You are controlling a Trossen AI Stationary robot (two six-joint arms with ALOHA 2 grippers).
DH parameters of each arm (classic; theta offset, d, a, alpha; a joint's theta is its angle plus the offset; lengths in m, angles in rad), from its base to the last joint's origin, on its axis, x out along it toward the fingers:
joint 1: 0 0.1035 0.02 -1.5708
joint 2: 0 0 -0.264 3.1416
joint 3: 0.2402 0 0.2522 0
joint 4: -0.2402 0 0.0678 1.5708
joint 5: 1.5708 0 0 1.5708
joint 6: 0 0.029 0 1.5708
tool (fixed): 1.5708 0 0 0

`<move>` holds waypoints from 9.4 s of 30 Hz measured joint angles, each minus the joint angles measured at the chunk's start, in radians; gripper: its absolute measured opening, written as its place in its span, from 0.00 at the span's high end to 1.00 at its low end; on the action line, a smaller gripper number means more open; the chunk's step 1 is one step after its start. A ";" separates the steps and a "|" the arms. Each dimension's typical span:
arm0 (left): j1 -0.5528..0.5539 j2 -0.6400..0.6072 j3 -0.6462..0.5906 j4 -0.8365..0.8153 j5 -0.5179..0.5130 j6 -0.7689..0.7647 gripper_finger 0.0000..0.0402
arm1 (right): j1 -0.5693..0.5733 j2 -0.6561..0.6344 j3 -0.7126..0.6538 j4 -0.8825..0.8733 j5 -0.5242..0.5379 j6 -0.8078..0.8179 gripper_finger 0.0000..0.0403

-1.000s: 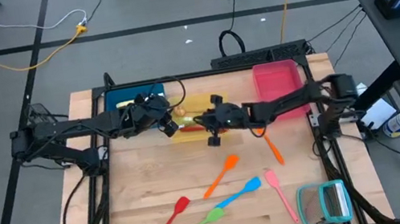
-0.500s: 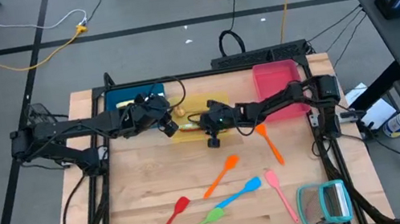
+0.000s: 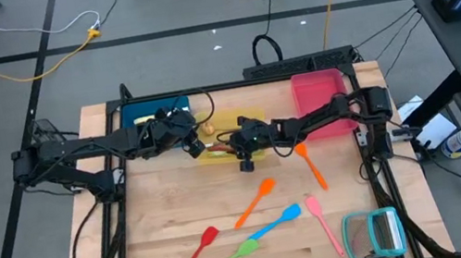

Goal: Pick & Place Kitchen Items
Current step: Put the blue spatula into the red bin, then put the red spatula into the red bin

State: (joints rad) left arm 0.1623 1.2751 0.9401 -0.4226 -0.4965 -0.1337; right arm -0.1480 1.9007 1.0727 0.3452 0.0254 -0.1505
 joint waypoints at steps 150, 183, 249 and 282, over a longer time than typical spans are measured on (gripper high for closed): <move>0.000 0.000 0.000 0.007 0.000 0.021 0.66 | 0.635 -0.425 -0.512 -0.018 0.154 0.428 0.70; 0.000 0.000 0.000 0.007 0.001 -0.059 0.66 | 0.719 -0.219 -0.507 -0.045 0.242 0.349 0.54; 0.000 0.000 0.000 0.013 0.000 -0.027 0.66 | 0.253 -1.125 -0.625 -1.333 0.838 1.364 0.96; -0.002 0.000 0.000 0.065 0.013 -0.055 0.66 | 0.098 -1.125 -0.727 -0.360 0.767 0.553 0.70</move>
State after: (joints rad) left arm 0.1604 1.2751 0.9401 -0.3572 -0.4839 -0.1882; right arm -0.0502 0.7761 0.3458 -0.0151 0.7922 0.4028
